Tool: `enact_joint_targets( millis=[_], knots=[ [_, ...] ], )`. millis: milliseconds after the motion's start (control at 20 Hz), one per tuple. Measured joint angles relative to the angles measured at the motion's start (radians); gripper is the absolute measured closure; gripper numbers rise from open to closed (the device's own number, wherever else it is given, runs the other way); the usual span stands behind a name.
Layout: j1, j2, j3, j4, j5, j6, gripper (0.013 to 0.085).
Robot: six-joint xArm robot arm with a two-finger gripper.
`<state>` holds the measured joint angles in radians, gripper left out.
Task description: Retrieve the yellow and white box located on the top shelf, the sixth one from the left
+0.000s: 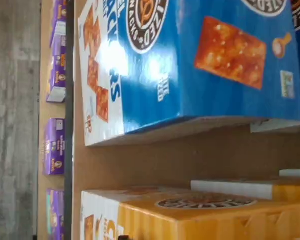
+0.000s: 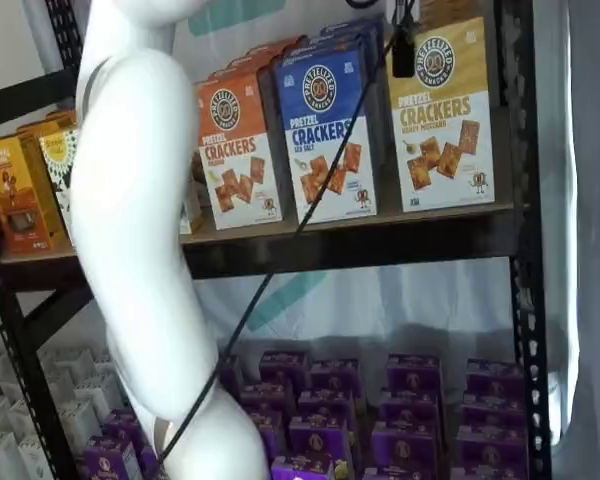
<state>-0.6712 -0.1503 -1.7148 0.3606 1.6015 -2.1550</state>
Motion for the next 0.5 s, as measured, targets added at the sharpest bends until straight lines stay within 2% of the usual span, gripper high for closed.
enact_joint_targets(
  millis=[500],
  knots=[
    [0.017,0.07,-0.114,-0.075,0.114,0.017,0.013]
  ],
)
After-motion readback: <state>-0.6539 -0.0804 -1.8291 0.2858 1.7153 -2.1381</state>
